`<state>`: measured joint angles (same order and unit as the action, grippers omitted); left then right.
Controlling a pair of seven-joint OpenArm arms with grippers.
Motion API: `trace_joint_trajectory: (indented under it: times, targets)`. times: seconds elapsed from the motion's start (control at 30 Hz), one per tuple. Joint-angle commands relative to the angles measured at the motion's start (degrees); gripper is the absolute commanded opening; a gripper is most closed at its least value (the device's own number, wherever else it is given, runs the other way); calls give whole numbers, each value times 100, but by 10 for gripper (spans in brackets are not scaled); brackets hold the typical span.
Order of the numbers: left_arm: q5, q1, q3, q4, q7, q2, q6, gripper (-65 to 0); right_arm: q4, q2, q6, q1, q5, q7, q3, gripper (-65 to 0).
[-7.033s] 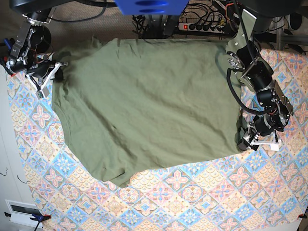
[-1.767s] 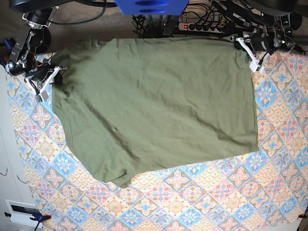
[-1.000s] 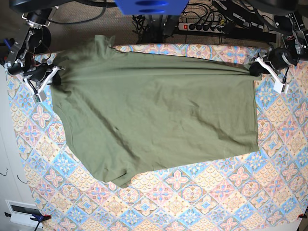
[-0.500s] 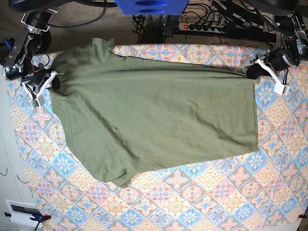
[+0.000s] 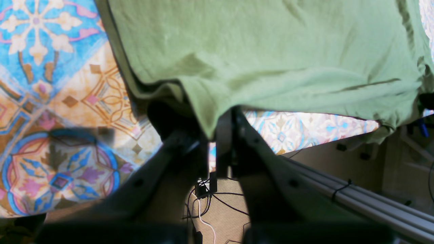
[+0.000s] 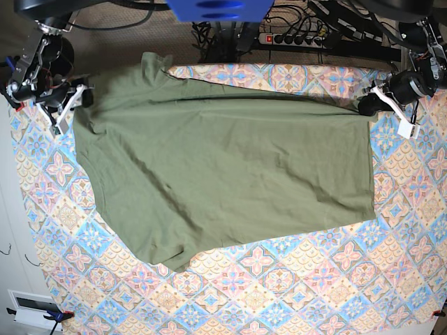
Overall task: Layout the t-shirt on the table in an organized manner, then fold the t-shirt properly
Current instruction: 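Hold both shoulder corners and pull the shirt taut between the grippers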
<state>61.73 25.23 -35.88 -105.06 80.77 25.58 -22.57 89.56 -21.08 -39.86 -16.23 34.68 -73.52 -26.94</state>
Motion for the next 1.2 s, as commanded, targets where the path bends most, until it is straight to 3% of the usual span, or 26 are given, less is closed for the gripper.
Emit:
trace_joint_trajectory:
  times: [0.0, 0.23, 0.77, 0.93, 1.17]
  targets:
    - [81, -13, -65, -66, -77, 110, -7, -650, 68, -120, -14, 45, 62, 59, 52, -418]
    - [81, -13, -65, -66, -77, 110, -7, -650, -116, -191, -14, -8, -439, 77, 298, -418]
    - [81, -13, -47, -66, -77, 119, -7, -650, -55, -191, -14, -412, -421, 42, 254, -416]
    - [81, -22, -39, -66, -77, 119, -7, -650, -55, -200, -14, -439, 36, 24, 26, -413]
    - [81, -22, -39, -66, -77, 119, -7, -650, -46, -279, -14, -535, 44, -73, -1, -413]
